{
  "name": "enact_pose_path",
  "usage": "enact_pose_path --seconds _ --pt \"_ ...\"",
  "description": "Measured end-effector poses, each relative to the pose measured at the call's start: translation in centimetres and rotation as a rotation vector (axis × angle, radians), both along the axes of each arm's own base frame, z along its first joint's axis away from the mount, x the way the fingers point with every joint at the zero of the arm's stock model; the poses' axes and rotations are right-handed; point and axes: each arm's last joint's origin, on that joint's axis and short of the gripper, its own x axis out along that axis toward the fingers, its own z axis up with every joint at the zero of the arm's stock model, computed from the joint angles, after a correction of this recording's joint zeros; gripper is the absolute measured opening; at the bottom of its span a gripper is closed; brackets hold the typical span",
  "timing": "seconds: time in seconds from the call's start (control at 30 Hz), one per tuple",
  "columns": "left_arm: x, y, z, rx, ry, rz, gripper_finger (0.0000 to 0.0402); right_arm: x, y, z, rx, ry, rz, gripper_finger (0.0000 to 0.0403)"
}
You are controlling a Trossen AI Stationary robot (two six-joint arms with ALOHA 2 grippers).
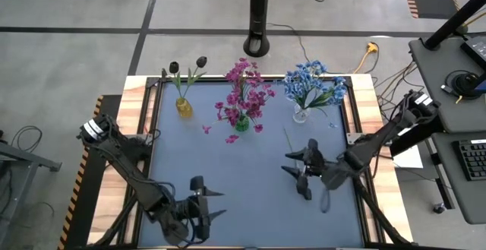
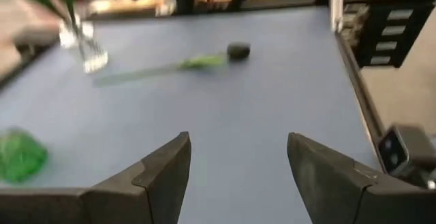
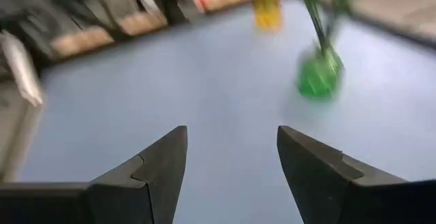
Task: Sort flowers into vase by color
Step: Put the black tulip into the yellow vase
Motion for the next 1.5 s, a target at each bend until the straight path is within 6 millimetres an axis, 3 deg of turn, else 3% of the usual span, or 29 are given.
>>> enact_pose_path --seconds 0.3,0.53,0.87,1.13,1.5 --pt "-0.4 0.5 -1.5 -0.182 0.124 0.038 0.0227 -0.8 -3.6 -1.9 0.256 0.483 -0.259 0.0219" --pt "-0.2 0.0 -3.1 -0.205 0.205 0.003 0.0227 0.3 -5.2 -4.9 0.369 0.724 -0.285 0.0219" --pt "-0.1 -0.7 -5.4 -0.211 0.287 0.0 0.0227 1.4 -4.7 -8.2 0.351 0.857 -0.303 0.0219" --pt "0.2 -0.8 -6.0 -0.184 0.271 0.027 0.0227 1.6 -4.7 -8.6 0.322 0.877 -0.294 0.0214" --pt "0.3 -0.8 -5.9 -0.176 0.252 0.039 0.0227 1.6 -4.5 -8.6 0.324 0.923 -0.195 0.0105"
